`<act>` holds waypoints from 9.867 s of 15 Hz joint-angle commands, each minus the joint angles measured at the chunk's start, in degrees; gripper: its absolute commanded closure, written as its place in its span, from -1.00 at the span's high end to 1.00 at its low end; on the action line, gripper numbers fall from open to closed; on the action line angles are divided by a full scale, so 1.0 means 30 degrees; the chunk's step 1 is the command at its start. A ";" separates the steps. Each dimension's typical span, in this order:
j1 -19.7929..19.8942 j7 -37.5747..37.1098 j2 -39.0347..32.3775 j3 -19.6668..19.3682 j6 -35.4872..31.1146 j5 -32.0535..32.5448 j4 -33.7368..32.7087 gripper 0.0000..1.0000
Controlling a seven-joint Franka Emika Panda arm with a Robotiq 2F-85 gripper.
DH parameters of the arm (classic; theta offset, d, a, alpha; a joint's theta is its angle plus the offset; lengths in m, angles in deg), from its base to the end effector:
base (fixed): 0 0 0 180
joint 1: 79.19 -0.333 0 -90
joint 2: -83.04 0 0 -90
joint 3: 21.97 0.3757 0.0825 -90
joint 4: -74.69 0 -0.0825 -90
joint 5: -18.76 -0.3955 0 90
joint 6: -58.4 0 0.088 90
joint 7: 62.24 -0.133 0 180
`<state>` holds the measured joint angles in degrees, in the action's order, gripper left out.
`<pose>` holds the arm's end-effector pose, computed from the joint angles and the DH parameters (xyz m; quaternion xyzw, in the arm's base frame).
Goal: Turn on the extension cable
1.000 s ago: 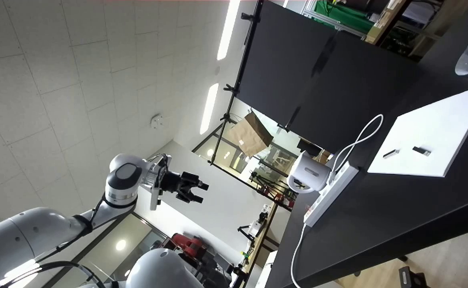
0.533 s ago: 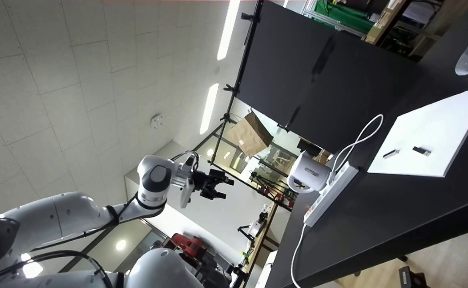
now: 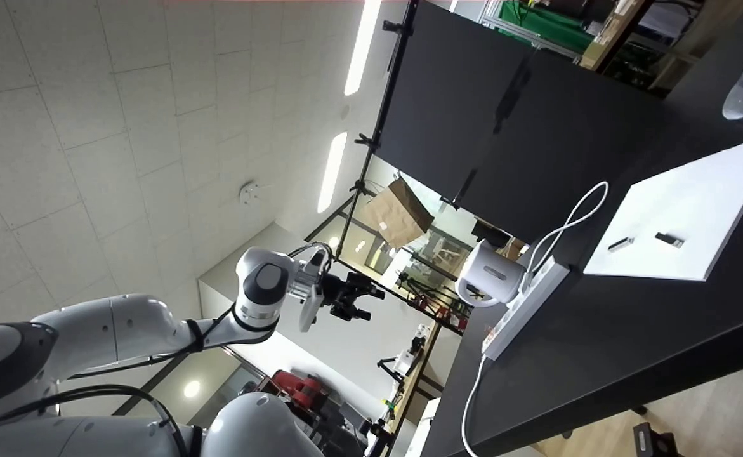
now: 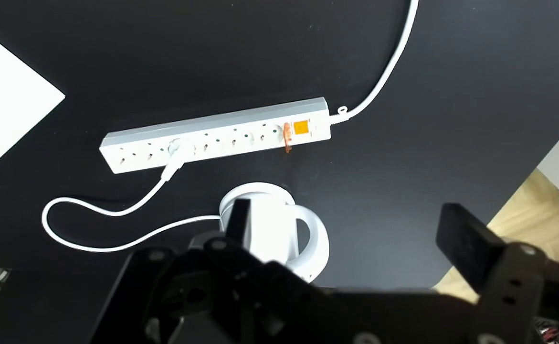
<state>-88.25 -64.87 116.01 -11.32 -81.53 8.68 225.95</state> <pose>0.3597 0.1364 0.4832 -0.9787 -0.0855 -0.1794 0.0516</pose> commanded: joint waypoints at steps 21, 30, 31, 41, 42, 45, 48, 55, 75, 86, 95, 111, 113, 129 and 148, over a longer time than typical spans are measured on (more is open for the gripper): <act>-0.0313 0.3228 -1.0381 -0.0417 -0.6997 0.3097 -0.3233 -0.10; 0.0031 0.3385 -1.4465 -0.0129 -0.6942 0.2943 -0.5744 -0.85; 0.0027 0.3387 -1.4441 -0.0113 -0.6977 0.2945 -0.5676 -0.96; -0.0038 0.3495 -1.4798 -0.0177 -0.6967 0.3311 -0.6013 -1.00; -0.0035 0.3472 -1.5160 -0.0243 -0.6803 0.3495 -0.6295 -1.00; 0.0304 0.3974 -1.6197 -0.0007 -0.6138 0.2855 -0.7388 -1.00; 0.0896 0.4830 -1.7308 0.0377 -0.4626 0.2053 -0.8949 -1.00; 0.1316 0.5443 -2.0163 0.0392 -0.0307 0.1287 -1.2849 -1.00; -0.0857 0.4069 -2.1334 -0.0505 0.1326 0.4631 -1.3639 -1.00; -0.1096 0.3656 -2.1849 -0.1007 0.1343 0.5689 -1.3834 -1.00; -0.1119 0.3647 -2.2311 -0.1006 0.1376 0.5717 -1.4080 -1.00; -0.1101 0.3739 -2.2954 -0.0901 0.1731 0.5496 -1.5209 -1.00; -0.1067 0.3696 -2.2943 -0.0839 0.1610 0.5358 -1.5030 -1.00; -0.2144 -0.0871 -1.7674 -0.1214 -1.0262 0.4918 -0.3266 -1.00; -0.6534 -0.1593 -1.3542 -0.5352 -1.2937 0.4070 -0.0675 -1.00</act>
<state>-108.20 -69.02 69.95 -28.44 -122.53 21.86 221.94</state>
